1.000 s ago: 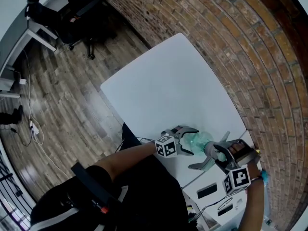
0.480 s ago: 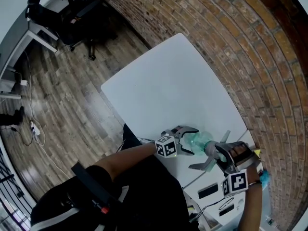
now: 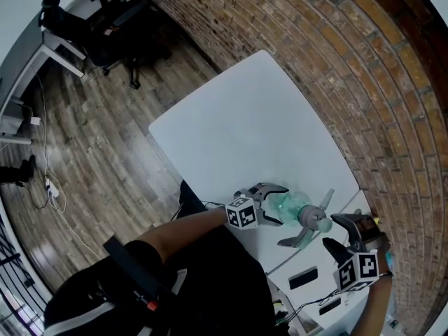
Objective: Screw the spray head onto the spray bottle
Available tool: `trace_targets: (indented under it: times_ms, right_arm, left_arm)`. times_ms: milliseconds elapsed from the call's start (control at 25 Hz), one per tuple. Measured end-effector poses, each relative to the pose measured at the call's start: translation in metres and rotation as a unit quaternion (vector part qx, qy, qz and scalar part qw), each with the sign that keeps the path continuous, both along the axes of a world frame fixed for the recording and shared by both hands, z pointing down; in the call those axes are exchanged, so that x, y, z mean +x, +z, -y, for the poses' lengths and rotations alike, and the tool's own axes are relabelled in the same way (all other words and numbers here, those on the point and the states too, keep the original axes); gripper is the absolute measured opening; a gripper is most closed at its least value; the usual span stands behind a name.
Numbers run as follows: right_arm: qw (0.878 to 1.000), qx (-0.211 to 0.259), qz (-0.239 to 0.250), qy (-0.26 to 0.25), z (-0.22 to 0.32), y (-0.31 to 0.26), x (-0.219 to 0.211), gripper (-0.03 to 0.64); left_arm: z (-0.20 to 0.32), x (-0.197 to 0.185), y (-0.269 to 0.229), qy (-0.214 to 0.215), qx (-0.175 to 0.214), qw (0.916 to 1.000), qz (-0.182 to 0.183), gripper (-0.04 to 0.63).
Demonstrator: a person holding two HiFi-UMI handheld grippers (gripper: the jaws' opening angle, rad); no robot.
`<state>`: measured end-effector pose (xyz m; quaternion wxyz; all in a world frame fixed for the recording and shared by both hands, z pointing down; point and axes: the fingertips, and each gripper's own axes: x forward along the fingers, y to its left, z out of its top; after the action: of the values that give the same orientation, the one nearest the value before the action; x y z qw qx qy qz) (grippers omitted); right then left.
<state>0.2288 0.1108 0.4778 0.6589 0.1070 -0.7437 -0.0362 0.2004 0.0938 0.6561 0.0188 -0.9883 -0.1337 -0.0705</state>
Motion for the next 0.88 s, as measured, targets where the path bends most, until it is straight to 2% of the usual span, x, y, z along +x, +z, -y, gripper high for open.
trace_targets:
  times_ms: [40,120,200,240,320,400,440,600,680,720,760,800,880]
  right_arm:
    - [0.999,-0.012,0.022,0.043,-0.004,-0.006,0.002,0.282]
    - [0.989,-0.021,0.065,0.133,-0.006,-0.017,0.005,0.282]
    - [0.966,-0.008,0.108,0.234,-0.001,-0.025,0.004,0.282]
    - [0.948,-0.002,0.133,0.289,0.004,-0.027,0.001,0.282]
    - [0.901,-0.003,0.181,0.394,0.011,-0.025,-0.005,0.282]
    - [0.856,-0.013,0.214,0.47,0.017,-0.018,-0.011,0.282]
    - [0.839,-0.017,0.219,0.498,0.019,-0.013,-0.012,0.282]
    - [0.792,-0.011,0.205,0.575,0.024,0.007,-0.004,0.282]
    - [0.765,-0.025,0.216,0.606,0.025,0.015,-0.006,0.282]
    - [0.754,-0.033,0.221,0.617,0.025,0.019,-0.008,0.282]
    - [0.749,-0.037,0.221,0.624,0.026,0.023,-0.009,0.282]
    - [0.749,-0.035,0.214,0.626,0.028,0.026,-0.009,0.282]
    - [0.762,-0.027,0.193,0.618,0.031,0.03,-0.006,0.282]
  left_arm:
    - [0.0,0.0,-0.001,0.001,0.002,1.0,-0.001,0.483]
    - [0.0,0.0,-0.003,0.002,0.004,1.0,-0.001,0.483]
    - [-0.001,-0.001,-0.003,0.003,0.004,1.0,-0.001,0.483]
    - [-0.001,-0.001,-0.003,0.004,0.004,1.0,-0.001,0.483]
    - [-0.002,0.0,-0.003,0.007,0.005,1.0,-0.002,0.483]
    - [-0.002,0.0,-0.004,0.009,0.006,0.9999,-0.002,0.483]
    - [-0.002,0.0,-0.005,0.01,0.007,0.9999,-0.002,0.483]
    - [-0.001,0.004,-0.007,0.015,0.009,0.9998,-0.005,0.483]
    - [-0.002,0.004,-0.008,0.019,0.006,0.9998,-0.006,0.483]
    - [-0.003,0.004,-0.009,0.02,0.004,0.9998,-0.007,0.483]
    - [-0.004,0.004,-0.009,0.022,0.003,0.9997,-0.008,0.483]
    - [-0.004,0.005,-0.009,0.023,0.002,0.9997,-0.009,0.483]
    - [-0.004,0.007,-0.009,0.024,0.003,0.9996,-0.011,0.483]
